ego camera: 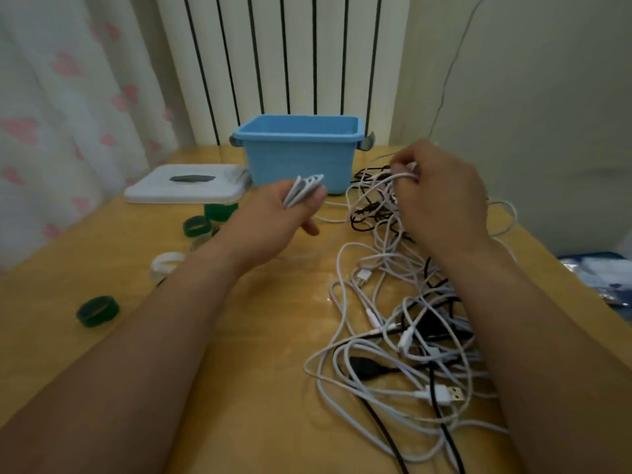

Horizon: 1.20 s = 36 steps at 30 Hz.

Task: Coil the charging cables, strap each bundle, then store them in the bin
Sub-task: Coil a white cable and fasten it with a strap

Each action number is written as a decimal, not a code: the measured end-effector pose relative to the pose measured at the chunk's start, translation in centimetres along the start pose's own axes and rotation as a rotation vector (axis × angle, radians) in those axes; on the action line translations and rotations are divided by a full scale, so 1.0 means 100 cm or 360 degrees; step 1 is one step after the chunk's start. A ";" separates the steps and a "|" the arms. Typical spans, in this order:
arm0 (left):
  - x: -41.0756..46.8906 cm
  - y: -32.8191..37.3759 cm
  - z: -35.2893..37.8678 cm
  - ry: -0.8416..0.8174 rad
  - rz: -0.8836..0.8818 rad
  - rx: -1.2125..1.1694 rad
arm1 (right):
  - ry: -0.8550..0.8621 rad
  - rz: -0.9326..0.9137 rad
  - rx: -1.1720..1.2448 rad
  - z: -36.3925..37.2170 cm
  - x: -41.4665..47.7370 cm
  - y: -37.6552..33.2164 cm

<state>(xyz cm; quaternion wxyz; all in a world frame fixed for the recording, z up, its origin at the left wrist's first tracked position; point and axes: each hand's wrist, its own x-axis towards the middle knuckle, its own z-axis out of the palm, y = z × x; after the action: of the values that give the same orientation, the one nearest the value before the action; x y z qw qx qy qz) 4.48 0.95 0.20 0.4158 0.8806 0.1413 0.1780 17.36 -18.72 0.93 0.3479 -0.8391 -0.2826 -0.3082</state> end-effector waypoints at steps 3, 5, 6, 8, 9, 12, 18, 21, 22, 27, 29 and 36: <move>-0.001 0.008 0.011 -0.0208 0.0120 0.0013 | -0.0058 0.0157 0.0207 0.007 0.001 -0.002; -0.001 0.006 0.019 -0.0311 0.0190 0.0155 | -0.0060 0.0289 0.0429 0.006 0.006 0.001; 0.000 0.005 0.023 -0.0330 0.0204 0.0218 | -0.0073 0.0341 0.0528 0.004 0.008 0.001; 0.003 0.004 0.029 -0.0230 0.0220 0.0274 | -0.0094 0.0399 0.0688 0.002 0.009 -0.001; 0.005 0.003 0.030 -0.0132 0.0222 0.0266 | -0.0091 0.0413 0.0759 0.001 0.009 -0.003; 0.009 0.000 0.026 -0.0003 0.0220 0.0220 | -0.0130 0.0470 0.0934 -0.001 0.010 -0.005; 0.012 -0.005 0.026 -0.0130 0.0251 0.0076 | -0.0390 0.0555 0.1154 0.006 0.011 -0.006; 0.011 -0.005 0.026 -0.0227 0.0237 0.0104 | -0.0448 0.0595 0.1216 0.004 0.011 -0.006; 0.010 -0.007 0.028 -0.0253 0.0242 0.0130 | -0.0447 0.0623 0.1268 0.004 0.010 -0.006; 0.012 -0.008 0.037 0.0129 0.0210 0.0183 | -0.0417 0.0703 0.1612 -0.002 0.010 -0.007; 0.014 -0.008 0.036 0.0207 0.0198 0.0249 | -0.0458 0.0661 0.1750 -0.003 0.009 -0.007; 0.012 -0.010 0.031 -0.0166 0.0169 0.0104 | -0.0581 0.0597 0.1920 -0.001 0.008 -0.008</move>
<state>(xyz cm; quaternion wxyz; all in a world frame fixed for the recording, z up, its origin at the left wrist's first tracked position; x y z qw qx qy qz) 6.79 -0.05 -2.17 0.3835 0.9081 0.0782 0.1489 17.32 -18.14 1.88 0.7516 -0.5707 -0.3091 0.1174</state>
